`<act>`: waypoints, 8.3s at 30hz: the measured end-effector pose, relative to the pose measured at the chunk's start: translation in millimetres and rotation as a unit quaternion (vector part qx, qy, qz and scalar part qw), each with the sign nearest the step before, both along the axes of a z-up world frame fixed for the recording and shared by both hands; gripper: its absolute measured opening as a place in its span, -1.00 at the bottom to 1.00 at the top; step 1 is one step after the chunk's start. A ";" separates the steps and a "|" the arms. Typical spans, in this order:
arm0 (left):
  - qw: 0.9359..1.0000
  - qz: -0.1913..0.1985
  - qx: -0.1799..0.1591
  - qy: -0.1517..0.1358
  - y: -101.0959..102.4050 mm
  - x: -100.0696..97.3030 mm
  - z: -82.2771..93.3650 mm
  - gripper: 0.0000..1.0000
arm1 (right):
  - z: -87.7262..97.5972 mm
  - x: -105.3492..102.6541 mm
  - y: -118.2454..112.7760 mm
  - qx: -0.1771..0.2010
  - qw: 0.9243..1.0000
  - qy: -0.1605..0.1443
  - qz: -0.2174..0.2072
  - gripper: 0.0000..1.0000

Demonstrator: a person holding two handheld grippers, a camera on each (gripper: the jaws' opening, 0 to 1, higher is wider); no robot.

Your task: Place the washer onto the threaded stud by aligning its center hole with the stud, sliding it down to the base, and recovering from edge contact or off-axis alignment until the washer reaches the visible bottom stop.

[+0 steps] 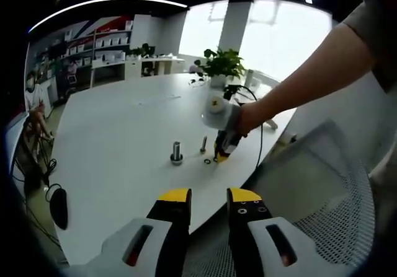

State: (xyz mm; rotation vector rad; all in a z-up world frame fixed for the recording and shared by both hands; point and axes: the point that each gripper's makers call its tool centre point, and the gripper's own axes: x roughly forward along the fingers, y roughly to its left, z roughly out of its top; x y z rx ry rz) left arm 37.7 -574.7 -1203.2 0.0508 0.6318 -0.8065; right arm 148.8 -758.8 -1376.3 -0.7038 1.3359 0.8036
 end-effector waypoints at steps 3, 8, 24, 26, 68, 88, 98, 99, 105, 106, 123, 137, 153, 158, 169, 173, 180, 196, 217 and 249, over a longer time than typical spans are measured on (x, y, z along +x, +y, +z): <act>1.000 -0.002 -0.001 -0.001 -0.6 -0.2 0.6 -0.59 | 0.6 -1.3 0.7 -0.003 1.000 -0.002 0.004 -0.65; 1.000 -0.001 -0.003 -0.002 -0.5 -0.3 1.2 -0.59 | -0.1 -0.7 0.7 -0.007 1.000 -0.003 -0.005 -0.66; 1.000 -0.003 -0.007 -0.006 -1.3 -1.0 3.2 -0.59 | 1.2 -2.6 1.0 -0.024 0.999 -0.024 -0.029 -0.70; 1.000 -0.004 -0.008 -0.007 -1.5 -1.1 3.6 -0.59 | 2.0 -3.6 1.6 -0.015 0.999 -0.036 -0.036 -0.70; 1.000 0.002 -0.011 -0.009 -0.6 1.2 5.2 -0.59 | 65.2 32.1 0.0 0.071 0.989 -0.127 -0.039 -0.73; 1.000 0.004 -0.007 -0.007 0.1 1.0 3.9 -0.59 | 67.1 45.2 14.8 0.083 0.986 -0.145 -0.023 -0.72; 1.000 0.004 -0.008 -0.007 0.0 1.3 3.5 -0.59 | 59.8 46.7 15.0 0.075 0.989 -0.129 -0.022 -0.72; 1.000 0.004 -0.008 -0.007 -0.1 1.3 3.5 -0.59 | 59.3 46.9 15.0 0.075 0.989 -0.129 -0.020 -0.72; 1.000 0.004 -0.008 -0.006 0.3 1.3 3.2 -0.59 | 53.4 47.9 15.5 0.072 0.990 -0.121 -0.017 -0.72; 1.000 0.005 -0.007 -0.006 0.3 1.4 3.1 -0.59 | 50.4 48.8 14.9 0.069 0.990 -0.118 -0.017 -0.72; 1.000 0.006 -0.005 -0.004 1.1 1.3 2.0 -0.59 | 16.9 45.9 16.7 0.056 0.995 -0.084 -0.026 -0.71; 1.000 0.006 -0.006 -0.005 0.6 1.3 2.3 -0.59 | 13.0 44.9 14.4 0.053 0.995 -0.079 -0.031 -0.69; 1.000 -0.001 -0.010 -0.006 -1.6 -0.2 3.7 -0.59 | 16.2 21.3 5.1 0.050 0.996 -0.065 -0.043 -0.65; 1.000 0.001 -0.010 -0.008 -0.8 0.5 4.2 -0.59 | 12.1 10.2 13.2 0.055 0.996 -0.053 -0.039 -0.61; 1.000 0.002 -0.008 -0.006 -0.1 0.4 3.5 -0.59 | 3.2 8.2 30.5 0.057 0.997 -0.045 -0.024 -0.60; 1.000 0.000 -0.007 -0.005 -0.5 0.1 2.7 -0.59 | 1.9 8.0 31.3 0.056 0.997 -0.044 -0.023 -0.60; 1.000 -0.001 -0.006 -0.004 -0.9 -0.5 2.1 -0.59 | 2.1 8.4 29.7 0.053 0.997 -0.052 -0.006 -0.64; 1.000 0.001 -0.006 -0.004 -0.4 0.2 2.2 -0.59 | 1.5 3.4 24.9 0.049 0.997 -0.050 0.020 -0.67; 1.000 0.008 -0.004 -0.006 1.6 2.1 2.2 -0.59 | -1.3 3.6 33.7 -0.074 0.980 -0.025 0.185 -0.74; 1.000 0.010 -0.003 -0.006 2.5 2.7 2.2 -0.59 | -0.4 10.4 40.1 -0.003 0.994 -0.012 0.107 -0.69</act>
